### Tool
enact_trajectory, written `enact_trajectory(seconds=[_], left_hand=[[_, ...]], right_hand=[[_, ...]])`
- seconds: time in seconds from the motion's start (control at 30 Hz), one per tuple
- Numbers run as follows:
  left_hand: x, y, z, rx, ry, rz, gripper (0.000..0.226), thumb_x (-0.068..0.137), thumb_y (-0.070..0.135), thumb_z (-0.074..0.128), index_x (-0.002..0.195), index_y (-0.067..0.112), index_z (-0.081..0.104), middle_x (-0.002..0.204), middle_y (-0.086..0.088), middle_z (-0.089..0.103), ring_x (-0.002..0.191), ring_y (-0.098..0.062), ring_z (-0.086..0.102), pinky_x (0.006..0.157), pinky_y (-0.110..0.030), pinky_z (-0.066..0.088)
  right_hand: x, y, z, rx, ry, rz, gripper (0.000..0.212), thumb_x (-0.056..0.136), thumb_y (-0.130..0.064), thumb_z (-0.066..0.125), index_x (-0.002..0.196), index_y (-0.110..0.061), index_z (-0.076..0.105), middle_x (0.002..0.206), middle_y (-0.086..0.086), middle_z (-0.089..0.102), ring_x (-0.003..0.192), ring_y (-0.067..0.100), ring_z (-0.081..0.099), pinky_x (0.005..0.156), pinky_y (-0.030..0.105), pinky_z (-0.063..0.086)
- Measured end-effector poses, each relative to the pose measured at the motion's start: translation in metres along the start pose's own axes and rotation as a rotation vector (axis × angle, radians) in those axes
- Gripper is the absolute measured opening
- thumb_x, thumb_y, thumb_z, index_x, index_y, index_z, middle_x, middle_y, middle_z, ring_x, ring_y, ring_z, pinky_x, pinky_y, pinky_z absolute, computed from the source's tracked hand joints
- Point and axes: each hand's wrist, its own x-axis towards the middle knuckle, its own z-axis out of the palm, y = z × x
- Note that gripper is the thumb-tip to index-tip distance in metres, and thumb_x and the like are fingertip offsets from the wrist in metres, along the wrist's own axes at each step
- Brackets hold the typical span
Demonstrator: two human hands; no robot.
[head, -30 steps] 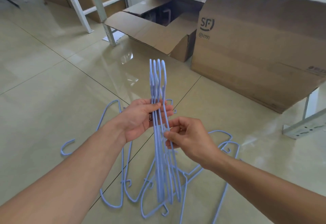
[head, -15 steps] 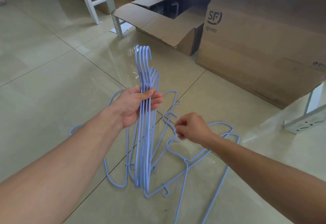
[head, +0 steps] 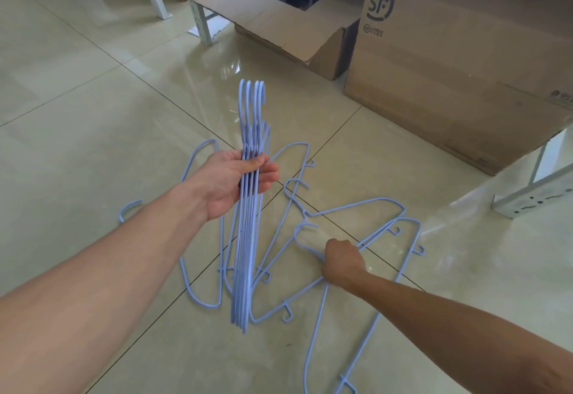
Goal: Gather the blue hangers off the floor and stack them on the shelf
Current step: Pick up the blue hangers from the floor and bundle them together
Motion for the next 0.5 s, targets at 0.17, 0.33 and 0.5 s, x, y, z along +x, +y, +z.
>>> enact_trajectory(seconds=[0.17,0.33,0.5], left_hand=[[-0.006,-0.009,0.004,0.022,-0.036,-0.026,0.014,0.092,0.01,0.06,0.101,0.001,0.065,0.09,-0.014,0.075,0.082,-0.024,0.074,0.062,-0.027,0.058],[-0.015,-0.012,0.013,0.03,-0.076,-0.053,0.013,0.092,0.01,0.06,0.099,0.002,0.066,0.092,-0.015,0.075,0.081,-0.023,0.074,0.06,-0.026,0.057],[-0.029,-0.008,0.033,0.023,-0.148,-0.043,0.017,0.092,0.01,0.059,0.105,0.0,0.066,0.091,-0.014,0.076,0.078,-0.022,0.075,0.059,-0.026,0.057]], right_hand=[[-0.025,0.005,-0.05,0.103,0.012,-0.091,0.021,0.068,-0.011,0.067,0.088,-0.009,0.069,0.085,0.012,0.077,0.087,0.029,0.072,0.07,0.031,0.057],[-0.074,-0.002,-0.149,0.341,0.186,-0.258,0.006,0.069,-0.008,0.065,0.07,-0.008,0.07,0.057,0.004,0.074,0.061,0.021,0.073,0.061,0.032,0.058],[-0.097,-0.03,-0.189,0.414,0.343,-0.447,0.004,0.079,-0.016,0.068,0.08,-0.013,0.066,0.057,0.001,0.073,0.048,0.008,0.061,0.052,0.023,0.051]])
